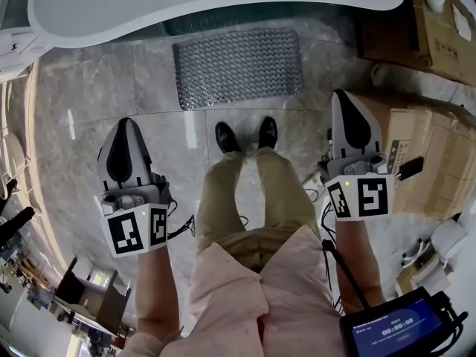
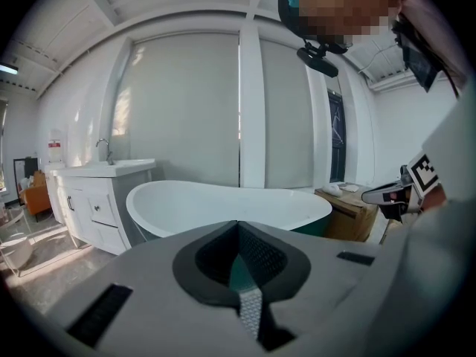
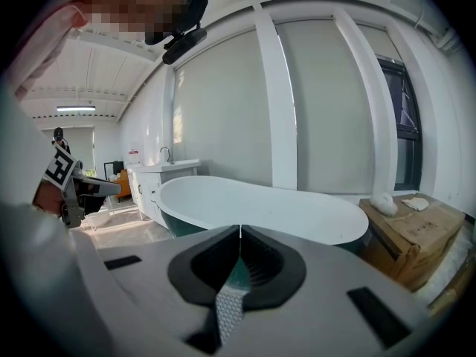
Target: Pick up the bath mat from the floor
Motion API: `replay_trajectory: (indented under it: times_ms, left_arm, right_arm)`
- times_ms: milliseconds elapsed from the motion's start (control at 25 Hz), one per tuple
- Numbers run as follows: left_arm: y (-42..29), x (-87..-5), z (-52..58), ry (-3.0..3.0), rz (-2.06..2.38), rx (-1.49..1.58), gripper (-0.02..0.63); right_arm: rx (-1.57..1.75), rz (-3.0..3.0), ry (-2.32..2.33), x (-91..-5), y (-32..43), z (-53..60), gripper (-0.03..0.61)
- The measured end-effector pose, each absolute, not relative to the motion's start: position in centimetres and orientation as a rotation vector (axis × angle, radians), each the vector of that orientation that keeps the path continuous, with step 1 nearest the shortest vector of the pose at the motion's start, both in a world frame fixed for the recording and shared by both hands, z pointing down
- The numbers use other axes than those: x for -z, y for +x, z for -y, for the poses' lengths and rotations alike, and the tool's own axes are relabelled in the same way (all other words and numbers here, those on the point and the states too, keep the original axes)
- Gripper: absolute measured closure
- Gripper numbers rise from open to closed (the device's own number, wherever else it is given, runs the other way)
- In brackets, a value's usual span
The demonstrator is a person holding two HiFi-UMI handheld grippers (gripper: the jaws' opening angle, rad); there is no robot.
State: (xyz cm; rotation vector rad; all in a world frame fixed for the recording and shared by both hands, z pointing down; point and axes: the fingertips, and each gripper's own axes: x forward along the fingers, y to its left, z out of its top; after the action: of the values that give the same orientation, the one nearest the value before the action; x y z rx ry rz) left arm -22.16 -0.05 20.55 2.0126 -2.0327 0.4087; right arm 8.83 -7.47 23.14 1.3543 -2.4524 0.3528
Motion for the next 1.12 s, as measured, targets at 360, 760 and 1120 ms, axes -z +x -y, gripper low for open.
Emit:
replay_trajectory:
  times_ms: [360,760,1120]
  left_arm:
    - [-22.6,-24.6,-1.6,2.012,2.032,-0.422,0.589]
    - [-24.0,-31.7,-1.9,1.971,2.023,-0.451,0.589]
    - [-24.8,-39.2,-1.2,1.948,2.026,-0.456,0.589]
  right_arm:
    - [-0.36,2.45,1.358,-27.4,9.1,5.8,0.56]
    - [-0.386,2.422,1.366,-34.2,9.7,6.0,0.56]
    - [-0.408,2.408,1.344,-41.6,10.5,6.9,0.56]
